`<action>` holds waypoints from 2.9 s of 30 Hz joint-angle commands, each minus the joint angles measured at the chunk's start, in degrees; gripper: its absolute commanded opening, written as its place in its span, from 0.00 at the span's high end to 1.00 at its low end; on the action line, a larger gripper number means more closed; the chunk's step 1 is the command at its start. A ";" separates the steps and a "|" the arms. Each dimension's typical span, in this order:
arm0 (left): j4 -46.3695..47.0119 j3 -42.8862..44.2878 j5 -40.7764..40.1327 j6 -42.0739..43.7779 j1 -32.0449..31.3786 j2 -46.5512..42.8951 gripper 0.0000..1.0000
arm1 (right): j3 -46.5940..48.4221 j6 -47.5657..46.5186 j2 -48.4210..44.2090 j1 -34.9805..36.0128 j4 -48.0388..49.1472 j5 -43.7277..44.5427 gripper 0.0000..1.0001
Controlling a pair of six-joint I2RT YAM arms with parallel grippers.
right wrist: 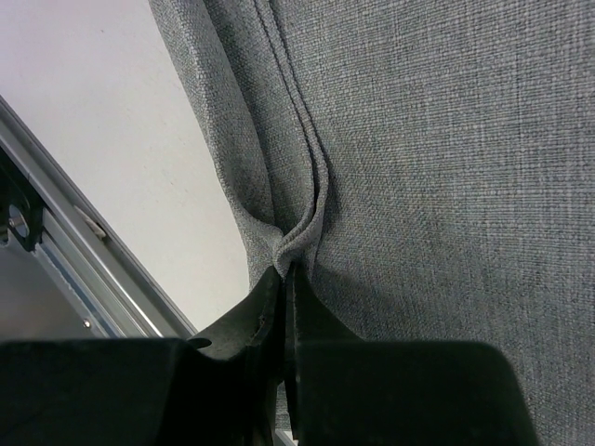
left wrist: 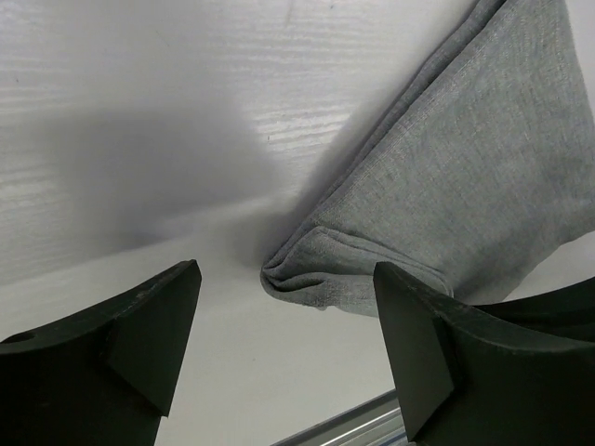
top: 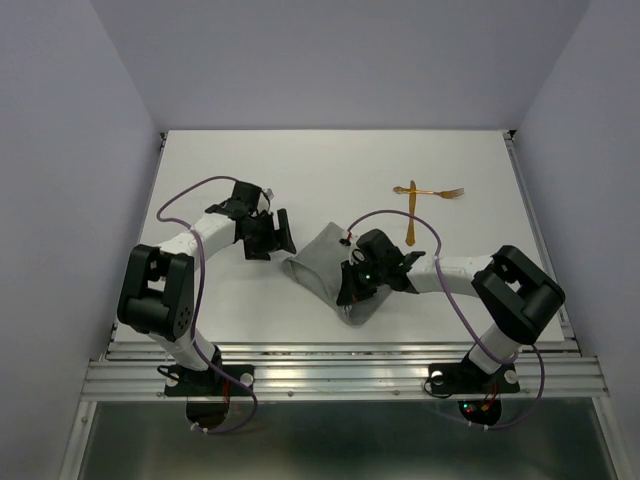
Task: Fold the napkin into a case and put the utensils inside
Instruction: Fold the lower triangle-folded napkin at the center of the board.
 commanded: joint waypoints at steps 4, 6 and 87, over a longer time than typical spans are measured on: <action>1.11 -1.20 2.13 -0.34 -0.54 -1.94 0.16 | -0.16 0.08 -0.57 -0.24 2.16 -0.80 0.99; 1.38 -0.68 2.22 -0.43 -1.24 -0.98 0.23 | 0.10 0.00 -0.31 -0.24 2.16 -0.89 0.99; 1.73 24.20 -1.20 -9.57 -9.24 17.74 1.00 | -6.22 0.35 -13.22 -3.84 -0.91 8.34 0.99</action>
